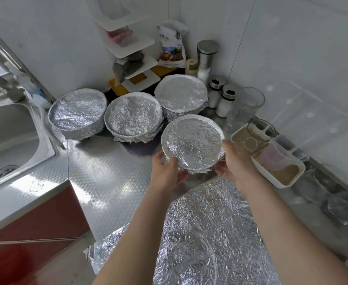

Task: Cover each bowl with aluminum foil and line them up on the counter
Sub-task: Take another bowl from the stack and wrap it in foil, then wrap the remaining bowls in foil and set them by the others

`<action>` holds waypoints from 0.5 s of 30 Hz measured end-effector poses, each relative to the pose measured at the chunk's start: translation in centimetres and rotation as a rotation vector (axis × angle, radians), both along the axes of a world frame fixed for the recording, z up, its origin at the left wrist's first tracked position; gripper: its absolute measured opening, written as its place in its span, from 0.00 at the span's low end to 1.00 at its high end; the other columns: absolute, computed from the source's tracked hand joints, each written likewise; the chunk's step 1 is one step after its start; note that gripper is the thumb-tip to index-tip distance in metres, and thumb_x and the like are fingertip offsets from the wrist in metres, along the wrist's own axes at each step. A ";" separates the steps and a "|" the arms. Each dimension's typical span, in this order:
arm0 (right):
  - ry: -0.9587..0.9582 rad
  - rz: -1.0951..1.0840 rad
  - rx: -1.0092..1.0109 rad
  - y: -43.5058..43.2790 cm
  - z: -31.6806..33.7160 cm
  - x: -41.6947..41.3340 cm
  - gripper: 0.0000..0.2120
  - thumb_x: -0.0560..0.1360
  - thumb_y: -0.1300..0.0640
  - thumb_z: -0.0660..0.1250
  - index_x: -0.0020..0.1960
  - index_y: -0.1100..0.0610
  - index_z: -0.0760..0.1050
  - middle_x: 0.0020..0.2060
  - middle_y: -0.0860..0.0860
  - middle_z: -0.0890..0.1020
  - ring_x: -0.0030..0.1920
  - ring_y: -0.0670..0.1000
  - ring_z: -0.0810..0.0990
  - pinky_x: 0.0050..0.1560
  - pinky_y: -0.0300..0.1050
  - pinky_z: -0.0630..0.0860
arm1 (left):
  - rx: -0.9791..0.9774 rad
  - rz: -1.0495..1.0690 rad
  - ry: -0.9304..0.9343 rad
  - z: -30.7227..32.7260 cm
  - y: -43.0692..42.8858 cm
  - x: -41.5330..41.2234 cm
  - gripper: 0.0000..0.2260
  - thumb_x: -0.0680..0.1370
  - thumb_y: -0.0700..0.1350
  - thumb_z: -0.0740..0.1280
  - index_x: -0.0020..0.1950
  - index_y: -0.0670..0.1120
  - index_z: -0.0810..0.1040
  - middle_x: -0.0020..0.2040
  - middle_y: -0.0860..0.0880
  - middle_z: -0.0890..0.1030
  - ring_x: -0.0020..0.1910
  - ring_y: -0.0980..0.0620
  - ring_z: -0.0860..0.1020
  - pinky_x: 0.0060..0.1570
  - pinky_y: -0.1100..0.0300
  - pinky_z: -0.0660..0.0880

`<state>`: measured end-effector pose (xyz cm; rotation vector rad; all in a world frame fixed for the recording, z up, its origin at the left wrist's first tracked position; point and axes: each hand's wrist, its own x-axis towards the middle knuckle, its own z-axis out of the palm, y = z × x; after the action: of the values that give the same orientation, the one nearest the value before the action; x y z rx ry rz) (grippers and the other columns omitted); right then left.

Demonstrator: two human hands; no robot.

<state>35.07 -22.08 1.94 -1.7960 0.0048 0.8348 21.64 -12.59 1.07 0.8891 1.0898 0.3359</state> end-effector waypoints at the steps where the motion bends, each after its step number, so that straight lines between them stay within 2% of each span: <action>1: -0.009 -0.018 0.022 0.0 0.2 0.0 0.10 0.81 0.46 0.58 0.49 0.52 0.71 0.43 0.54 0.74 0.44 0.54 0.78 0.43 0.48 0.80 | -0.033 0.022 -0.018 0.1 0.1 0.2 0.21 0.81 0.38 0.63 0.72 0.48 0.62 0.58 0.39 0.77 0.40 0.46 0.83 0.41 0.55 0.82; 3: -0.062 -0.016 0.020 -0.4 0.1 0.3 0.11 0.81 0.47 0.58 0.54 0.54 0.72 0.45 0.54 0.75 0.45 0.54 0.79 0.45 0.49 0.79 | -0.070 0.048 -0.026 -0.1 0.3 0.6 0.22 0.80 0.37 0.63 0.73 0.48 0.62 0.60 0.39 0.77 0.45 0.44 0.84 0.42 0.56 0.82; 6: -0.219 0.065 -0.109 -2.5 -0.2 0.4 0.21 0.80 0.46 0.58 0.70 0.54 0.67 0.52 0.50 0.75 0.54 0.54 0.78 0.57 0.55 0.77 | -0.085 0.036 -0.048 0.3 -0.1 1.1 0.25 0.79 0.35 0.64 0.73 0.47 0.61 0.63 0.39 0.76 0.49 0.43 0.83 0.43 0.54 0.82; 7: -0.276 0.109 -0.155 -3.5 -0.4 0.3 0.22 0.80 0.46 0.59 0.71 0.53 0.65 0.54 0.50 0.75 0.55 0.53 0.78 0.58 0.56 0.76 | -0.102 0.042 -0.069 0.5 -0.2 1.4 0.25 0.79 0.34 0.64 0.73 0.47 0.60 0.64 0.39 0.75 0.49 0.43 0.83 0.41 0.54 0.83; 9: -0.362 0.217 -0.255 -5.9 -0.9 -0.3 0.22 0.78 0.49 0.62 0.71 0.54 0.66 0.58 0.50 0.77 0.51 0.51 0.78 0.55 0.50 0.75 | -0.145 0.040 -0.096 1.4 -0.7 1.3 0.26 0.78 0.33 0.64 0.72 0.49 0.60 0.60 0.40 0.76 0.46 0.44 0.83 0.34 0.54 0.82; 10: -0.394 0.278 -0.300 -7.3 -1.3 -0.6 0.22 0.78 0.51 0.63 0.70 0.54 0.66 0.59 0.51 0.77 0.52 0.51 0.78 0.55 0.49 0.74 | -0.138 0.013 -0.085 1.5 -1.1 1.1 0.27 0.78 0.35 0.65 0.72 0.50 0.59 0.58 0.41 0.77 0.46 0.44 0.83 0.35 0.52 0.82; 11: -0.418 0.338 -0.347 -8.5 -1.8 -0.8 0.22 0.78 0.51 0.64 0.70 0.54 0.67 0.60 0.52 0.77 0.54 0.53 0.77 0.55 0.49 0.74 | -0.068 -0.030 -0.031 1.1 -1.2 0.8 0.29 0.77 0.37 0.68 0.74 0.50 0.58 0.58 0.41 0.77 0.50 0.43 0.81 0.41 0.47 0.83; 13: -0.474 0.448 -0.488 -11.0 -2.7 -1.3 0.24 0.76 0.50 0.66 0.70 0.55 0.66 0.60 0.55 0.76 0.56 0.55 0.77 0.56 0.49 0.75 | 0.278 -0.200 0.204 0.5 -1.8 -1.1 0.35 0.74 0.42 0.72 0.76 0.48 0.57 0.66 0.40 0.71 0.59 0.39 0.76 0.55 0.41 0.78; 15: -0.538 0.542 -0.632 -13.3 -3.4 -2.0 0.26 0.75 0.48 0.66 0.70 0.55 0.65 0.59 0.57 0.77 0.58 0.57 0.76 0.57 0.50 0.75 | 0.647 -0.464 0.431 -0.3 -3.4 -4.0 0.34 0.73 0.42 0.73 0.75 0.47 0.62 0.70 0.41 0.68 0.64 0.40 0.72 0.63 0.43 0.73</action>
<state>33.10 -35.37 -1.43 -2.6396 -0.6563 0.7319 17.65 -15.94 0.79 1.8174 1.1359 0.1007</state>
